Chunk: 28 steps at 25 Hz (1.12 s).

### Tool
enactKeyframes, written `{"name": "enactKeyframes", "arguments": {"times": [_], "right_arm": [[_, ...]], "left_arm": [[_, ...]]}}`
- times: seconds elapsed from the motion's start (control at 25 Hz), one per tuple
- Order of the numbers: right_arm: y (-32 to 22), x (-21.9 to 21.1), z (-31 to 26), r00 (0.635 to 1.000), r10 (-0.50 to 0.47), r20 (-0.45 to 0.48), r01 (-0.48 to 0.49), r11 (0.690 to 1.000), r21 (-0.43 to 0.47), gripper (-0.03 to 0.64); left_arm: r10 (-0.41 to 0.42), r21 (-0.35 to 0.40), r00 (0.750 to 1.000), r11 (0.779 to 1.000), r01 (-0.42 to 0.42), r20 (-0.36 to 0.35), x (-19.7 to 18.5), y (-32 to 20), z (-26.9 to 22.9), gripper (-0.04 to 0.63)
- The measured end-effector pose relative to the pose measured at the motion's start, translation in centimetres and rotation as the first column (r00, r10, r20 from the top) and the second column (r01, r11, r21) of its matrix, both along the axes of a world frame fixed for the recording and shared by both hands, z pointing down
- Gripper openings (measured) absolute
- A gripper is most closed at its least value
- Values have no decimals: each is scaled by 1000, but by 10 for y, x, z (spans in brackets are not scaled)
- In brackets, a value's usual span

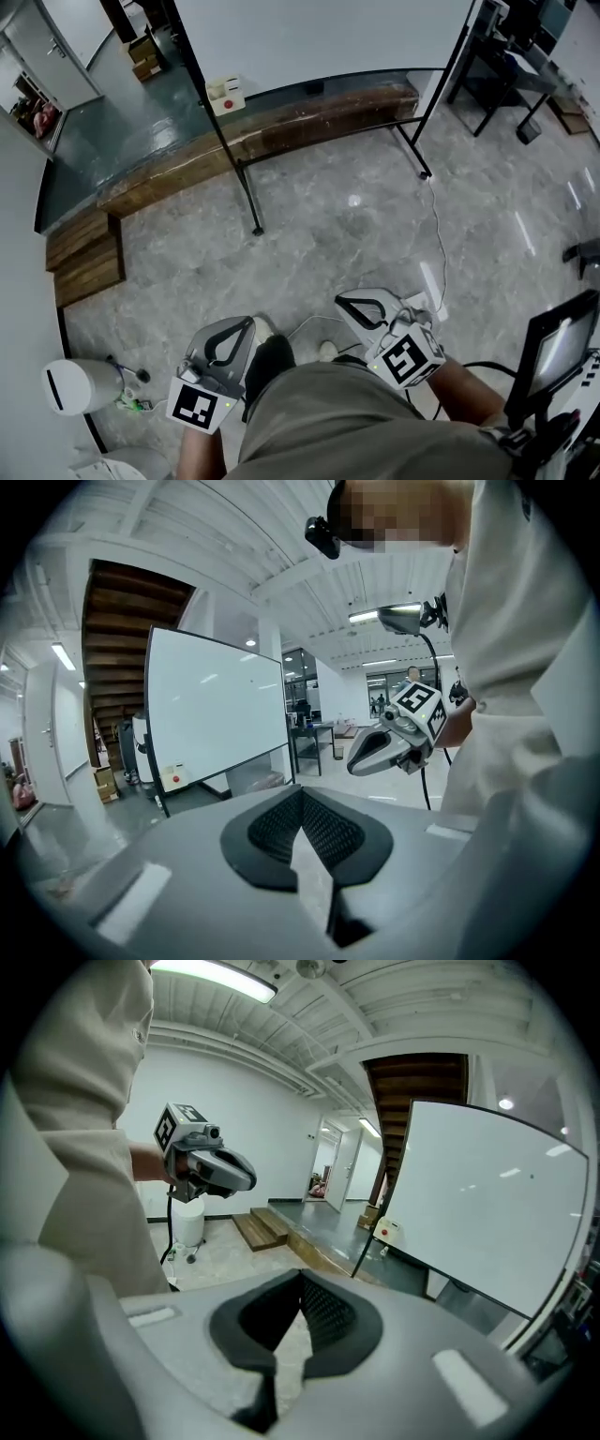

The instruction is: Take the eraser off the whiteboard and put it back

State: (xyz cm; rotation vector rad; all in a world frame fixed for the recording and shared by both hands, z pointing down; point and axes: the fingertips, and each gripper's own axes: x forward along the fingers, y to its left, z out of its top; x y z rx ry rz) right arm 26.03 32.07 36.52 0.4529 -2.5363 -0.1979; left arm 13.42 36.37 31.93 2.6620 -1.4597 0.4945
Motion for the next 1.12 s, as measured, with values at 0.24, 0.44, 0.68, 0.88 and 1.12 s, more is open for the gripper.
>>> {"name": "enactKeyframes", "arguments": {"times": [0.24,0.44,0.68,0.88,1.12], "right_arm": [[22,19,-10,999,48,20,-48,999,18,3],[45,13,-18,996,87,24,-88,995,43,3],[88,-40,-30,999,54,3,-54,998,43,3],[122,-101,-28,1000,-4,3,4,999,54,3],[158,-168,-20,999,-54,0,54,997,52,3]], "left_arm": [[52,-2,999,999,-52,12,22,9,-11,5],[163,43,986,986,-164,25,30,20,-27,5],[181,33,983,983,-181,0,-2,69,-27,5],[125,4,992,992,-125,-30,-62,112,-13,6],[84,-11,996,996,-84,-37,-125,157,-8,6]]}}
